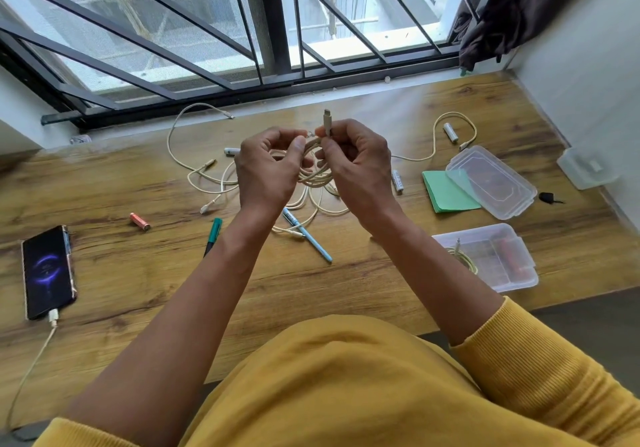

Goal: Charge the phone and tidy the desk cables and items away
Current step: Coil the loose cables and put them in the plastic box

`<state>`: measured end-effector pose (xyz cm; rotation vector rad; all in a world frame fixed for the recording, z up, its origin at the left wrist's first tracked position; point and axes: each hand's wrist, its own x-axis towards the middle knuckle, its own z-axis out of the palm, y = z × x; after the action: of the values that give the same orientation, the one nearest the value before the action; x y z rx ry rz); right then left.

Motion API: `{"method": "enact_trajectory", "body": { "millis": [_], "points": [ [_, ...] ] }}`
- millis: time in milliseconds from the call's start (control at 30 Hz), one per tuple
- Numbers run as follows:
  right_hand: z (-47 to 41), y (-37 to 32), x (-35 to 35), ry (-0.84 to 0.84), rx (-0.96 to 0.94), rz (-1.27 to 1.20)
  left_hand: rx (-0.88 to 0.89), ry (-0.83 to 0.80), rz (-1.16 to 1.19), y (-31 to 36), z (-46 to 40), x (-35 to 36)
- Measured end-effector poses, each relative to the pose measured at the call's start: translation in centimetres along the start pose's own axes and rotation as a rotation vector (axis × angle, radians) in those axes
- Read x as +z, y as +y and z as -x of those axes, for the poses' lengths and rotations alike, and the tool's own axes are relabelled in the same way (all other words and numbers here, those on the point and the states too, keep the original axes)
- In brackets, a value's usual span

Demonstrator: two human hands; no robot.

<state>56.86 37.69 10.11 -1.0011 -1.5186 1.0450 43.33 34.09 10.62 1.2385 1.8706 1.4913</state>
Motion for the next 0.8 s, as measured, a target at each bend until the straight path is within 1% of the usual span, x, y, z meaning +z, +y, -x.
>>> {"method": "enact_trajectory", "body": {
  "millis": [167,300,367,433,567,700,800],
  "points": [
    [-0.7,0.3,-0.9,0.004,0.031,0.001,0.081,-0.177,-0.084,-0.1,0.6,-0.4],
    [-0.7,0.5,-1.0,-0.021,0.03,0.007,0.123,-0.213,-0.176,-0.3,0.5,-0.3],
    [-0.6,0.6,-1.0,-0.024,0.024,0.03,0.116,-0.226,-0.173,-0.4,0.4,-0.2],
    [-0.6,0.7,-0.9,-0.026,0.016,0.055,0.056,-0.229,-0.065,-0.8,0.1,-0.2],
    [-0.7,0.6,-0.9,-0.027,0.042,0.011,-0.142,-0.208,0.316,-0.8,-0.1,-0.4],
    [-0.7,0.5,-0.7,-0.002,0.151,-0.112,-0.222,-0.214,0.485,-0.4,-0.1,-0.3],
    [-0.9,0.2,-0.7,0.006,0.231,-0.206,-0.294,-0.254,0.613,-0.2,-0.2,-0.4]
  ]
}}
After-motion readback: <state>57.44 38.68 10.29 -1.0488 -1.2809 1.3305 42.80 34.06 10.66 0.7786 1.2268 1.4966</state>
